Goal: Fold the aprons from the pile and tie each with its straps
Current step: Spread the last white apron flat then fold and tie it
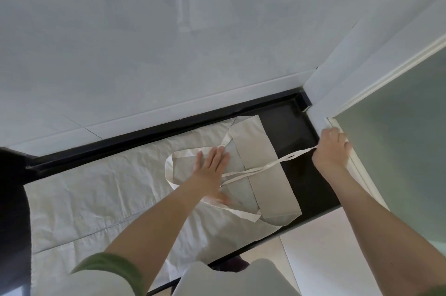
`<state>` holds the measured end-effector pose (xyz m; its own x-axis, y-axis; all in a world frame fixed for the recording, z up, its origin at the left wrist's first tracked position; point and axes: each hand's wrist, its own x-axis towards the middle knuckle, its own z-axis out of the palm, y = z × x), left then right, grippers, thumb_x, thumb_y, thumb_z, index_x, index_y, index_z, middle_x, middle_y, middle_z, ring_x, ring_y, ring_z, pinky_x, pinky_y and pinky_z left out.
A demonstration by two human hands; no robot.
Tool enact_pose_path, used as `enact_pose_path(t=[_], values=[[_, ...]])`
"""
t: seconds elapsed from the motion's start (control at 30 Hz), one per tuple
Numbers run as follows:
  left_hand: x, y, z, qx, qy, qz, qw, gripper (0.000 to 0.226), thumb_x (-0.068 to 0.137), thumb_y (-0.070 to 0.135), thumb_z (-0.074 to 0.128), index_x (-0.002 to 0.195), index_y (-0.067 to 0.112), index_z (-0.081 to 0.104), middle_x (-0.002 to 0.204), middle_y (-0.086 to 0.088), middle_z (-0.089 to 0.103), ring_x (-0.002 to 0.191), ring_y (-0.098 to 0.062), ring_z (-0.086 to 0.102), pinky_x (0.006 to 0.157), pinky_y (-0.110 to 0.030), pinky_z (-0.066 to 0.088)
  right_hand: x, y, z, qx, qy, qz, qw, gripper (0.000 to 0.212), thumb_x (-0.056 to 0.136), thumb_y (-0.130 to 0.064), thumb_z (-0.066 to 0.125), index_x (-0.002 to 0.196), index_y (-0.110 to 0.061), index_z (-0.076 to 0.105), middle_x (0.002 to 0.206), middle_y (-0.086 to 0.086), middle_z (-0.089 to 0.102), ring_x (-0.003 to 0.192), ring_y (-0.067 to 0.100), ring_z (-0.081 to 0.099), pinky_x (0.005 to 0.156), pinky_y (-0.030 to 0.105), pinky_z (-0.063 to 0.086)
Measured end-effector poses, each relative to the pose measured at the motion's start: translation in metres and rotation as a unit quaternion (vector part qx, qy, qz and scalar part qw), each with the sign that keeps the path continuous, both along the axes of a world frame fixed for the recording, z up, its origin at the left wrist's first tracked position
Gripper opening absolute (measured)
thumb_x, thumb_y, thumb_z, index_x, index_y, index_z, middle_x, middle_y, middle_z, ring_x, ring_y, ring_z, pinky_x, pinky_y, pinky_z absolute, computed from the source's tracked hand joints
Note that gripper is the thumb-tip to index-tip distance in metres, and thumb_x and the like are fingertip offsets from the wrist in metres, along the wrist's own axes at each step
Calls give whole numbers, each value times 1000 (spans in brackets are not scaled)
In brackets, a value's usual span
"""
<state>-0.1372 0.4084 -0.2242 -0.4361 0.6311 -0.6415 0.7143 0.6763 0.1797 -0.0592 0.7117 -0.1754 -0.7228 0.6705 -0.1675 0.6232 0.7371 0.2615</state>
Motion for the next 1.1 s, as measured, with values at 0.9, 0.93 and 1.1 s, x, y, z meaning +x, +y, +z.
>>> enact_pose_path(t=[0.9,0.93,1.1], values=[[-69,-122,10,31,179,302,936,35,93,40,48,117,15,48,118,-3,45,110,-25,40,93,-36,29,-138,-180,-24,-252,-114,365,889,65,80,-30,72,135,-15,41,128,6,40,114,26,45,88,36,40],[-71,-122,11,25,181,291,939,32,92,38,50,116,15,51,118,-4,44,110,-25,39,92,-36,29,-139,-182,-23,-205,-126,390,889,56,79,-33,71,127,-15,48,123,5,41,115,25,40,90,36,34],[-80,-124,32,-5,150,223,963,33,89,30,54,116,13,43,96,0,49,92,-20,42,84,-34,27,-137,-185,-14,-177,-142,412,882,21,88,-32,62,99,-15,54,99,0,49,104,24,47,81,33,30]])
